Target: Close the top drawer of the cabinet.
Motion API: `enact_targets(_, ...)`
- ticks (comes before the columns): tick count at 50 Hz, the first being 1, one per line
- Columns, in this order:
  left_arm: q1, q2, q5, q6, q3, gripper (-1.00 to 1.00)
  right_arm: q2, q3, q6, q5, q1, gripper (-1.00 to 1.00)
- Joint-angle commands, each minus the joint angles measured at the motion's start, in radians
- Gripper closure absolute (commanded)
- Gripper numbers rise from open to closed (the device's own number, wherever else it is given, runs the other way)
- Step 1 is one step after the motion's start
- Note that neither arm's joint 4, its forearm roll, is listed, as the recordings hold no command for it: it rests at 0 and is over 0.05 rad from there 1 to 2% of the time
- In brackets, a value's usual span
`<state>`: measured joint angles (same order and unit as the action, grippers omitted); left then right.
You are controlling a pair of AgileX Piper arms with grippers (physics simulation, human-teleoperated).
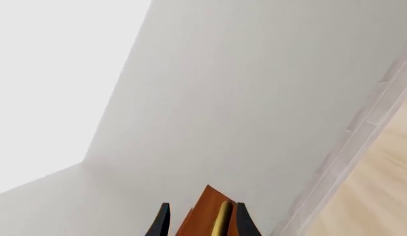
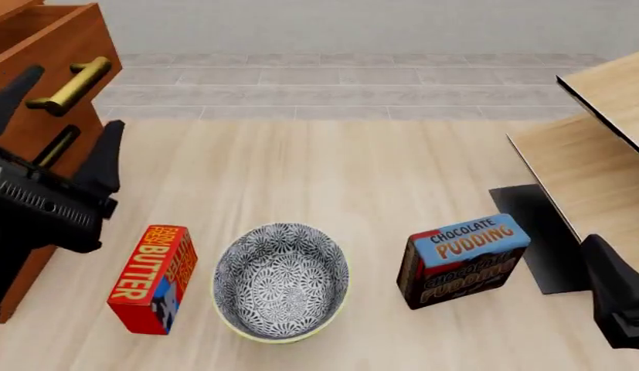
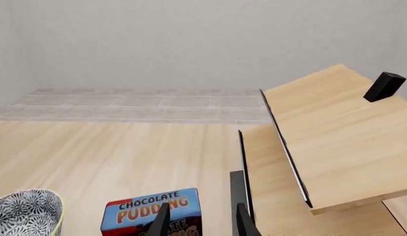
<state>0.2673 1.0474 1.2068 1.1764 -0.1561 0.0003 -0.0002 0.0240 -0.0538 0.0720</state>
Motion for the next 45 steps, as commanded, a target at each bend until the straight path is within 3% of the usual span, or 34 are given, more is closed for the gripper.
enact_targets(1, -0.058, 0.051, 0.013, 0.025, -0.027, -1.00, 0.000, 0.000, 0.000, -0.003, 0.000, -1.00)
enact_targets(45, -0.176, 0.149, 0.013, 0.030, -0.089, -1.00, 0.000, 0.000, -0.005, 0.004, 0.010, -1.00)
